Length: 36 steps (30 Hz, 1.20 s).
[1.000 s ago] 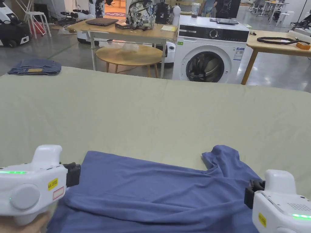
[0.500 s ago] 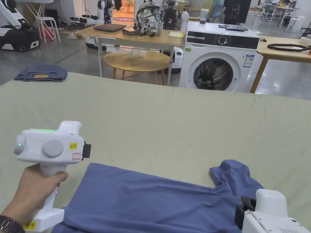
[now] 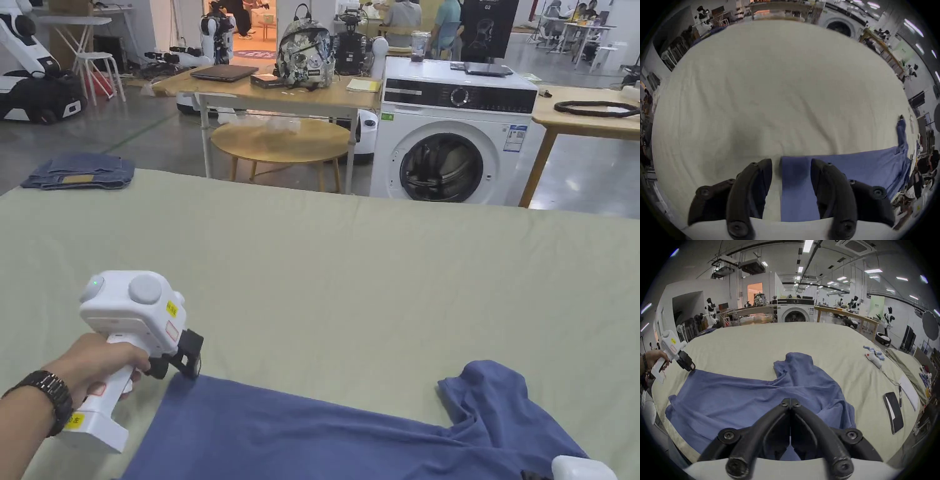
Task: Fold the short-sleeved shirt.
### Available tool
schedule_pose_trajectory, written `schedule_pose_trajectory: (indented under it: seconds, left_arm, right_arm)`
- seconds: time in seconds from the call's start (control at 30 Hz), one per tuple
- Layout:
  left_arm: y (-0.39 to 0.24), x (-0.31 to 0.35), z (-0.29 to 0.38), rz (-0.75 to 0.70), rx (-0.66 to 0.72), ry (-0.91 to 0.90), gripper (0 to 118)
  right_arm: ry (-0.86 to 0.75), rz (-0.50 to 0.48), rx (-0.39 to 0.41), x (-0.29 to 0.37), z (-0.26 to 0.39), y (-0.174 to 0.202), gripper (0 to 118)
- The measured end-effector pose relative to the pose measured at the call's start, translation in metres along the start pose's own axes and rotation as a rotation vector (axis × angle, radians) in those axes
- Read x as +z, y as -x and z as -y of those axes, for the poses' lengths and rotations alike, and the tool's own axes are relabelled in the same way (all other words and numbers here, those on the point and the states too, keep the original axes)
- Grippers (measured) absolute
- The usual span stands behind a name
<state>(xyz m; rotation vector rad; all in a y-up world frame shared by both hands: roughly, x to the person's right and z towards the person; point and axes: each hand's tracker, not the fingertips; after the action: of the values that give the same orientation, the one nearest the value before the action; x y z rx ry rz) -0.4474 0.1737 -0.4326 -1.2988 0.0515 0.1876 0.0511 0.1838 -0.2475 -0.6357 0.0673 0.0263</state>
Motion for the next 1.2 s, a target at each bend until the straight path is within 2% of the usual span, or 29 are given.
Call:
schedule_pose_trajectory:
  seconds: [0.1,0.17,0.2,0.23,0.3,0.33,0.47,0.6,0.8,0.87,0.93,0.97,1.0,1.03,1.07,1.1,1.13,1.2]
  left_arm:
    - [-0.002,-0.021,0.004,-0.008,-0.008,0.066,48]
    - [-0.010,-0.019,0.008,-0.041,-0.041,0.033,47]
    - [-0.008,-0.026,0.000,-0.065,-0.045,0.026,42]
    - [-0.011,-0.025,0.002,-0.090,-0.060,0.004,33]
    - [-0.020,-0.024,0.007,-0.116,-0.126,-0.039,0]
    - [-0.021,-0.029,0.007,-0.128,-0.159,-0.070,0]
    - [-0.026,-0.021,0.022,-0.110,-0.150,-0.143,0]
    - [-0.019,-0.002,0.039,-0.050,-0.090,-0.249,0]
    - [-0.014,0.032,0.070,0.007,-0.066,-0.374,0]
    - [-0.018,0.045,0.084,0.014,-0.049,-0.391,0]
    - [-0.017,0.050,0.092,0.022,-0.052,-0.408,0]
    - [-0.017,0.051,0.094,0.019,-0.047,-0.408,0]
    - [-0.019,0.053,0.100,0.020,-0.049,-0.415,0]
    - [-0.019,0.054,0.104,0.021,-0.051,-0.423,0]
    - [-0.019,0.055,0.105,0.021,-0.049,-0.423,0]
    - [-0.019,0.055,0.107,0.019,-0.047,-0.422,0]
    - [-0.019,0.056,0.108,0.021,-0.044,-0.424,0]
    - [-0.018,0.056,0.111,0.031,-0.033,-0.423,0]
  right_arm:
    - [0.017,0.010,-0.001,-0.004,0.002,-0.004,0]
    - [0.025,0.015,-0.001,-0.005,0.003,-0.005,0]
    - [0.029,0.015,-0.002,-0.005,0.003,-0.005,0]
    - [0.033,0.015,-0.005,-0.006,0.003,-0.006,0]
    - [0.038,0.016,-0.014,-0.007,0.004,-0.008,0]
    - [0.042,0.015,-0.020,-0.009,0.003,-0.010,0]
    - [0.055,0.021,-0.035,-0.011,-0.006,-0.015,0]
    - [0.077,0.028,-0.025,-0.020,-0.029,-0.026,0]
    - [0.196,-0.013,-0.021,-0.072,-0.080,-0.055,0]
    - [0.257,0.001,0.010,-0.099,-0.095,-0.062,0]
    - [0.298,0.016,0.024,-0.126,-0.106,-0.069,17]
    - [0.322,-0.005,0.002,-0.140,-0.111,-0.074,32]
    - [0.346,-0.007,0.000,-0.152,-0.114,-0.077,57]
    - [0.381,-0.019,0.003,-0.166,-0.116,-0.080,69]
    - [0.407,-0.005,0.009,-0.179,-0.116,-0.082,71]
    - [0.428,0.028,0.048,-0.192,-0.117,-0.082,71]
    - [0.432,0.032,0.080,-0.196,-0.115,-0.083,71]
    - [0.449,0.023,0.091,-0.214,-0.111,-0.086,71]
